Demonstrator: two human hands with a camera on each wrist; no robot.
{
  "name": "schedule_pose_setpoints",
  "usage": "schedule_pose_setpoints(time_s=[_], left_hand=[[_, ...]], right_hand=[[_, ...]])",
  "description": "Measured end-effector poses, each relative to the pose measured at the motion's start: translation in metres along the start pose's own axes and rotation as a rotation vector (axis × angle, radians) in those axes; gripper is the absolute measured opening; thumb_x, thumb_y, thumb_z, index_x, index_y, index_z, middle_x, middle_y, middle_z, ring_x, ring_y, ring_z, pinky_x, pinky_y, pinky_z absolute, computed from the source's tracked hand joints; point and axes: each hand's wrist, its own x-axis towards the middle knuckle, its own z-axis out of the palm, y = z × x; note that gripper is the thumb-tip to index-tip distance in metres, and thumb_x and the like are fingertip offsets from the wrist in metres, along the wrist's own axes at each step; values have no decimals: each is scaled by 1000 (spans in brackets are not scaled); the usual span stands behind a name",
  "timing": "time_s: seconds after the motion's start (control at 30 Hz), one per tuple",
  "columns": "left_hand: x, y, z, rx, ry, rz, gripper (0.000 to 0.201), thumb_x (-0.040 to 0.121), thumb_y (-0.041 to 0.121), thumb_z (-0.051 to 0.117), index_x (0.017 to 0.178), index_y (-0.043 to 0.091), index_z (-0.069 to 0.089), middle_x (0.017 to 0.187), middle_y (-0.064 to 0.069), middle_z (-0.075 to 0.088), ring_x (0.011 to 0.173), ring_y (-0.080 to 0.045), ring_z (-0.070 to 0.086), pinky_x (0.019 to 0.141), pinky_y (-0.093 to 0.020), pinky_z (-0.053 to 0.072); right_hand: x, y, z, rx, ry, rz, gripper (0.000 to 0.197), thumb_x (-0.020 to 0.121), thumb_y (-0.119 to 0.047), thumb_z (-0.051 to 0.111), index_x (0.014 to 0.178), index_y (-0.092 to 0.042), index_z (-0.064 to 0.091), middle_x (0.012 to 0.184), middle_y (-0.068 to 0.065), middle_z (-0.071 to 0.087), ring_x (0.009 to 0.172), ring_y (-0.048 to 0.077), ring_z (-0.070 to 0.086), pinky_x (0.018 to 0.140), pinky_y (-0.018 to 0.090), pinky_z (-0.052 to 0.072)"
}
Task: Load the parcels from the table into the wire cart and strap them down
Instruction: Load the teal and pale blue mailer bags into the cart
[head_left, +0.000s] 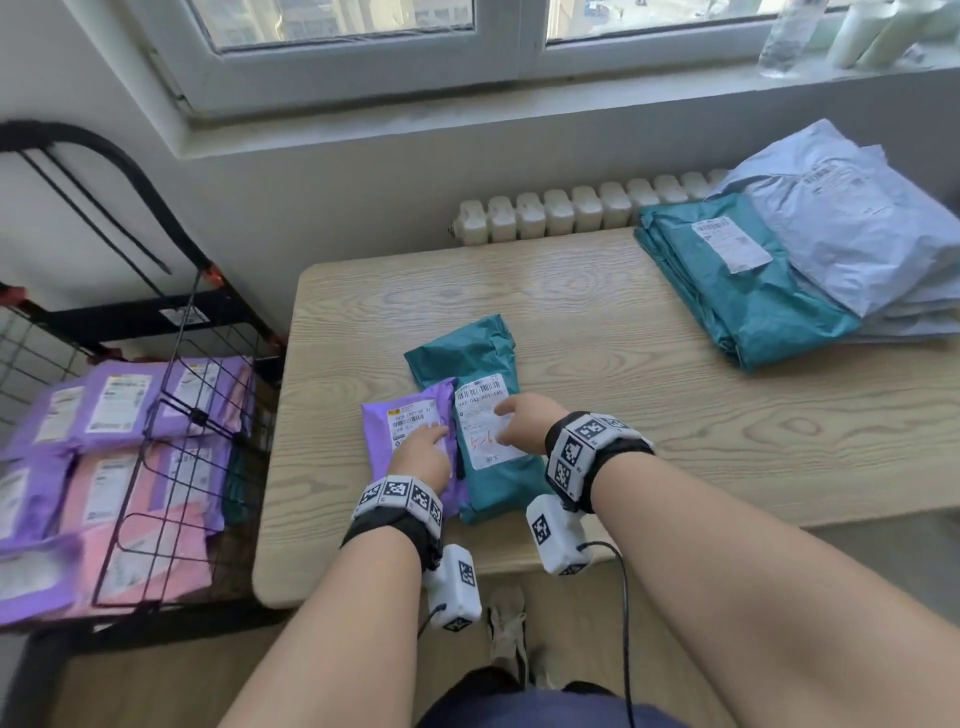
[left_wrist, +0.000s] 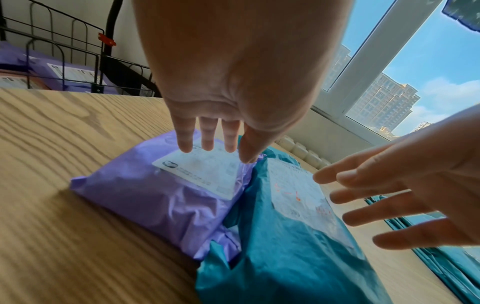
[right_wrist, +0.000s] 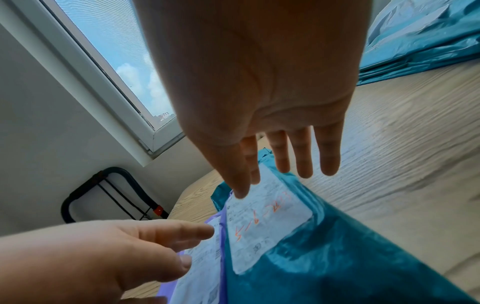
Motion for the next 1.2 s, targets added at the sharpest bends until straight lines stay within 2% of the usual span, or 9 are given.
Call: schedule_pose_setpoints(time_s=[0.3,0.53,0.67,0.8,0.9,0.97,1.03,1.1,1.2], left_hand=[[-25,-40,-17,-54,81,-63,59,87,2,39,142,23,44,151,-1,39,136,-23,39,112,-33,33],[-4,-67,-31,49,-14,-159,50,88,14,46,138,13,43,138,-17,48,125,-36,48,103,-38,42],[4,-89,-35,-7,-104,-123,39,86,13,44,124,10,50,126,-20,56,116,-38,55,98,-39,45],[17,-108,-47,-62,-143,-50,34,85,11,45,118,13,52,119,-14,61,109,-34,58,90,-35,47],[26,-119,-57,-119,-193,-35,21,79,13,55,99,17,53,106,-10,66,99,-29,63,80,-31,47],[29,-125,-67,-175,-168,-51,17,72,12,60,83,21,50,98,-8,68,94,-28,65,82,-33,50],[30,-132,-80,-203,-127,-71,28,74,5,63,70,24,42,94,-7,67,90,-26,64,82,-31,49],[28,-139,-98,-257,-67,-92,24,76,1,62,77,23,52,96,-8,69,92,-27,64,84,-32,50],[28,-151,-124,-346,30,-110,33,78,-2,58,107,12,63,95,-4,67,92,-23,63,79,-26,47]], right_hand=[[-9,-38,40,110,143,-71,36,88,-9,52,122,-10,63,125,10,63,112,27,60,96,33,49],[12,-59,71,184,114,73,42,87,-15,59,129,-12,57,130,8,59,118,25,56,97,30,44],[21,-73,94,158,117,225,10,86,-9,52,95,-12,56,99,11,60,90,27,55,73,28,40],[30,-90,114,235,160,337,30,87,-10,54,117,-7,54,116,13,62,104,30,59,81,30,44],[33,-102,121,302,201,396,33,85,-10,55,119,-8,56,120,14,62,110,31,59,88,30,45],[34,-114,122,350,250,394,37,84,-7,53,120,-9,59,120,13,63,111,31,59,94,32,46],[35,-128,124,393,301,369,37,82,-4,49,114,-13,63,115,12,66,107,31,60,94,34,48],[36,-145,122,422,313,343,34,81,-2,48,105,-15,66,105,10,68,100,30,62,91,36,51],[40,-172,118,432,303,269,22,80,-1,50,78,-21,61,80,0,63,82,26,62,76,34,54]])
